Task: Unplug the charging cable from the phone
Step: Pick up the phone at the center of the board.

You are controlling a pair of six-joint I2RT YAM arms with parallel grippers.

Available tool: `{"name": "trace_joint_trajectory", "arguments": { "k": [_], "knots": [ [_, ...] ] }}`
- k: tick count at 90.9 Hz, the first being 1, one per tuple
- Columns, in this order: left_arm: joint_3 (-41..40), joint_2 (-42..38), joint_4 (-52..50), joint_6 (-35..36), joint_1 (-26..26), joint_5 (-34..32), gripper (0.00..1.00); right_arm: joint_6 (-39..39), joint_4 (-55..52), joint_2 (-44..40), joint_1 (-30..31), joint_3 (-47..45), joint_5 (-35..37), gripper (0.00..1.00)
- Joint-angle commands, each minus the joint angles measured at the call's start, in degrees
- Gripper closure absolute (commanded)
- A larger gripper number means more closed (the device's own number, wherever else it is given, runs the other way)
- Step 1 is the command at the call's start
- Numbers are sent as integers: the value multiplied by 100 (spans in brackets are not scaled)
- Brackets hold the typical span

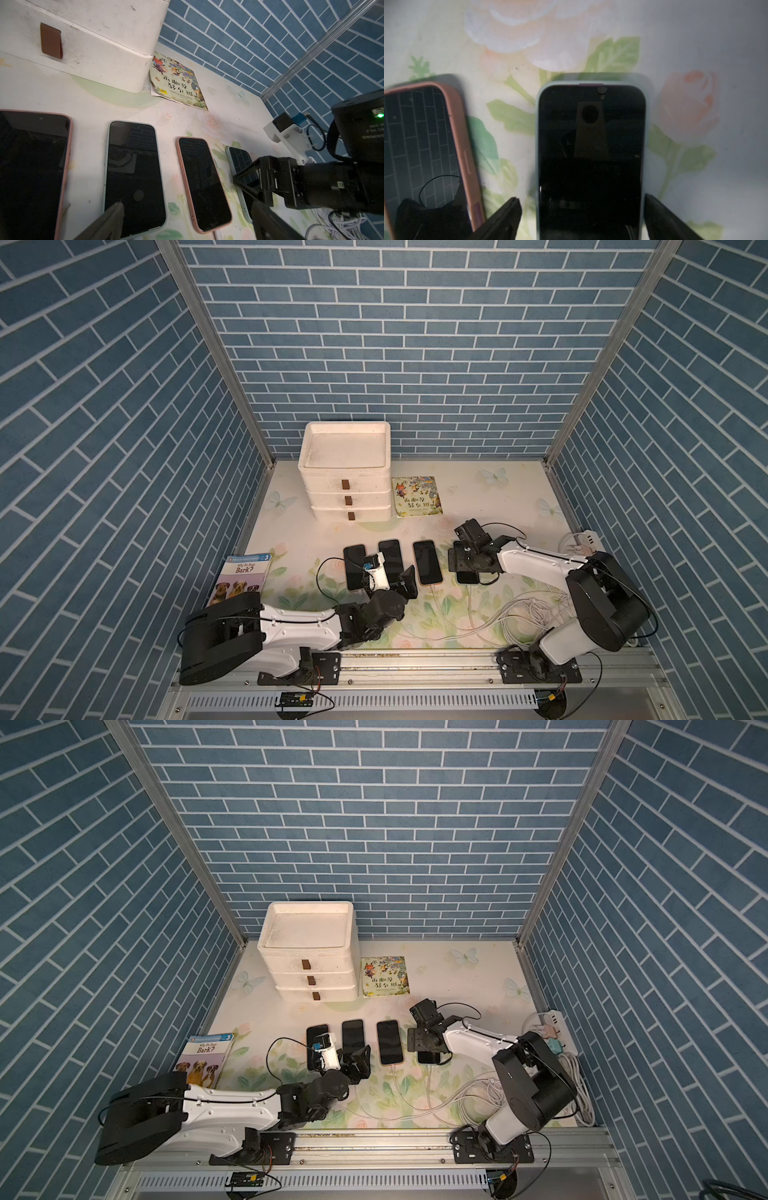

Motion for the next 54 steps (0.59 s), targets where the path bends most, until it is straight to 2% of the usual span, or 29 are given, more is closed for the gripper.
{"name": "trace_joint_trajectory", "arguments": {
  "k": [1, 21, 39, 44, 47, 54],
  "knots": [
    [-116, 154, 518, 186, -38, 131, 1, 247, -289, 74, 54, 57, 149, 8],
    [-186, 443, 1210, 358, -39, 286, 2, 257, -260, 177, 47, 13, 198, 11],
    [-261, 816, 1871, 525, -39, 446, 6, 283, -181, 251, 30, -24, 245, 25],
    [-247, 993, 2106, 619, -39, 532, 12, 275, -142, 186, 21, -34, 286, 31],
    [-210, 1118, 2243, 700, -38, 571, 19, 264, -107, 119, 21, -44, 328, 36],
    [-70, 1370, 2484, 863, -36, 730, 31, 198, 21, -64, 21, -94, 358, 48]
  ]
}}
